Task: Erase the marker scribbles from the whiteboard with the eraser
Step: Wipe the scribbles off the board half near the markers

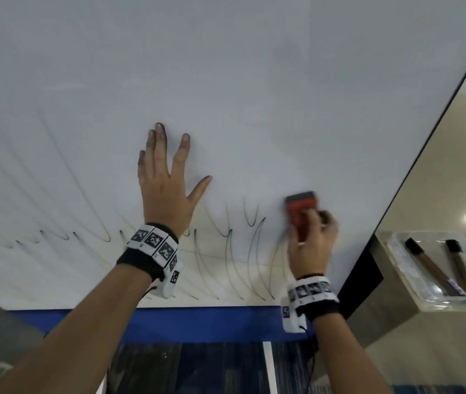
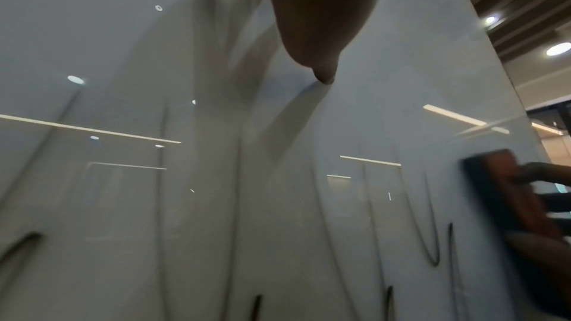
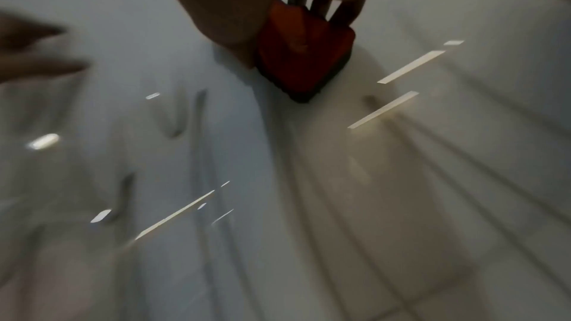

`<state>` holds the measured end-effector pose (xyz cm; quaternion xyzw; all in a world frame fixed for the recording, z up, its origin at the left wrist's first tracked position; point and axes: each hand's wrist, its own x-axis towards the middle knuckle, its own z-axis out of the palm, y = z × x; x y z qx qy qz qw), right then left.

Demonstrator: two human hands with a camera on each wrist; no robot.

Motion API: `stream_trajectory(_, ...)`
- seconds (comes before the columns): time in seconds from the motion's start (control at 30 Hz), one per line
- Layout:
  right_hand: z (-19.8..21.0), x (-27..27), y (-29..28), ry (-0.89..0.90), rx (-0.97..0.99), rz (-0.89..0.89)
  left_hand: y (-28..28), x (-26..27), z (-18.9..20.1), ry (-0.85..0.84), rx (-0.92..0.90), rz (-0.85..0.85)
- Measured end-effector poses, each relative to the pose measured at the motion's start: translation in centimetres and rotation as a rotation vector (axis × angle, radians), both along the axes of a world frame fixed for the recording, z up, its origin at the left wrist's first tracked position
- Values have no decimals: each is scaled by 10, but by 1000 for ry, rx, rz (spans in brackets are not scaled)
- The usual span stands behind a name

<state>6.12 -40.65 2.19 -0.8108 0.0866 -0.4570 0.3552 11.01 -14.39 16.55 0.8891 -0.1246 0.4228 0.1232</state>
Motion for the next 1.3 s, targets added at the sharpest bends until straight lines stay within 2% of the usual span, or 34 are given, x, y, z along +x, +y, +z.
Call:
stream_trajectory(0.1,-5,-10,-37,-18,323,-160,5,1,-3,0,30,0)
stream_trajectory(0.17,-4,-6,-27,-47,401,-216,0,1,-5,0,2,-7)
stream_trajectory(0.23,3,3,9,-37,383,-187,-7,-1,-7,15,-29,-5)
stream_trajectory(0.3,14,8,63,7,176,-38,-14,-4,-7,43,-49,4)
stream_trajectory(0.37,19,6,107,24,-200,96,-13,-9,-5,57,-29,13)
stream_trajectory(0.4,20,7,112,23,-350,143,-7,-10,-4,46,18,16)
stream_trajectory(0.47,29,10,92,-26,-492,153,13,-11,-1,13,152,5)
stream_trajectory(0.5,37,11,76,-59,-470,120,24,-11,0,7,204,-4)
stream_trajectory(0.53,44,13,58,-90,-365,64,34,-11,1,11,233,-12)
stream_trajectory(0.63,56,21,34,-229,168,-116,39,-17,-4,65,188,-45)
stream_trajectory(0.67,52,22,44,-221,231,-140,34,-20,-6,86,149,-54)
stream_trajectory(0.7,41,20,58,-185,197,-110,29,-22,-8,100,111,-58)
stream_trajectory(0.8,-9,7,86,-28,-240,93,17,-24,-12,121,41,-48)
stream_trajectory(0.87,-23,5,73,27,-432,164,16,-24,-14,114,49,-37)
stream_trajectory(0.9,-19,5,64,26,-445,147,17,-23,-14,108,63,-32)
stream_trajectory(0.93,-11,4,56,16,-383,101,19,-23,-15,105,74,-28)
stream_trajectory(1.07,16,4,30,-114,193,-133,15,-25,-19,137,26,-23)
stream_trajectory(1.13,17,8,44,-120,268,-167,6,-27,-21,174,-9,-11)
stream_trajectory(1.2,5,8,72,-41,78,-47,-5,-29,-24,204,-10,19)
stream_trajectory(1.27,-18,0,95,49,-292,134,-16,-31,-28,230,-1,47)
stream_trajectory(1.3,-28,-2,94,68,-419,191,-19,-32,-30,234,1,59)
